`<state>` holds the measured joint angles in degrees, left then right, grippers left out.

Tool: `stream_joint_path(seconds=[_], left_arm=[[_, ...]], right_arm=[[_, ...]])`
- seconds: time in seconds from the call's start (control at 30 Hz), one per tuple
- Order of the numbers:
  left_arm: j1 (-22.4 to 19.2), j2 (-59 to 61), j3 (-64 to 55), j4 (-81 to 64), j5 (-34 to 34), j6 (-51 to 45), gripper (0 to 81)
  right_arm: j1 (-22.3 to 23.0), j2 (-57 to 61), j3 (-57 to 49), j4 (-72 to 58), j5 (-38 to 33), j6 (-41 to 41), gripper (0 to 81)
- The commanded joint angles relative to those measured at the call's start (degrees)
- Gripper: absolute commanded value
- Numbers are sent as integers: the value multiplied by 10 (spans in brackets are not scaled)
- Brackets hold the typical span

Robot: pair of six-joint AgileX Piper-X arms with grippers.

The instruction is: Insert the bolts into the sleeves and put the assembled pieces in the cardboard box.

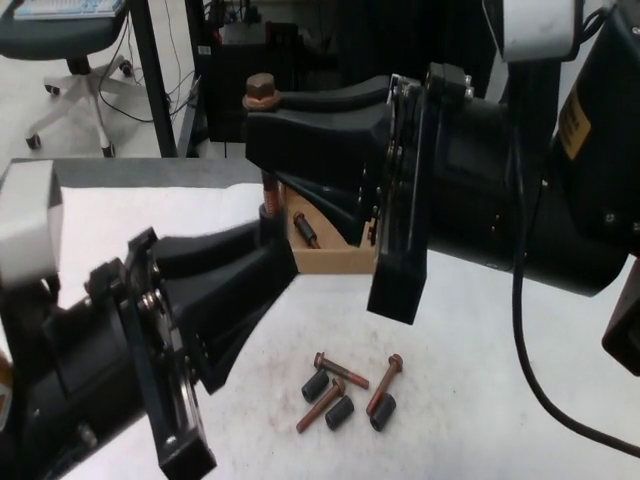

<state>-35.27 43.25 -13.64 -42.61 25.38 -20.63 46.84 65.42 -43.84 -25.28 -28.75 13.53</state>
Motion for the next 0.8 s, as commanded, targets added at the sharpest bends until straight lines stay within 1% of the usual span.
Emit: stream_joint_path(seconds=[0.0, 0.37, 0.4, 0.47, 0.5, 0.6, 0.63, 0.67, 0.77], left_arm=[[0, -2, -7, -36, -32, 1, 3], [0, -2, -10, -52, -39, 1, 3], [0, -2, -10, -52, -39, 1, 3], [0, -2, -10, -52, -39, 1, 3], [0, -2, -10, -52, -39, 1, 3], [0, -2, -10, -52, -39, 1, 3], [0, -2, -10, -52, -39, 1, 3], [0, -2, -10, -52, -39, 1, 3], [0, -2, -10, -52, -39, 1, 3]], right_arm=[[0, -2, -6, -10, -3, -2, 9], [0, -2, -6, -7, 2, -3, 6], [0, -2, -6, -6, 2, -3, 27], [0, -2, -6, -6, 2, -8, 104], [0, -2, -6, -6, 2, -8, 174], [0, -2, -6, -6, 2, -8, 349], [0, -2, -6, -6, 2, -8, 391], [0, -2, -6, -6, 2, -8, 412], [0, -2, -6, -6, 2, -8, 414]])
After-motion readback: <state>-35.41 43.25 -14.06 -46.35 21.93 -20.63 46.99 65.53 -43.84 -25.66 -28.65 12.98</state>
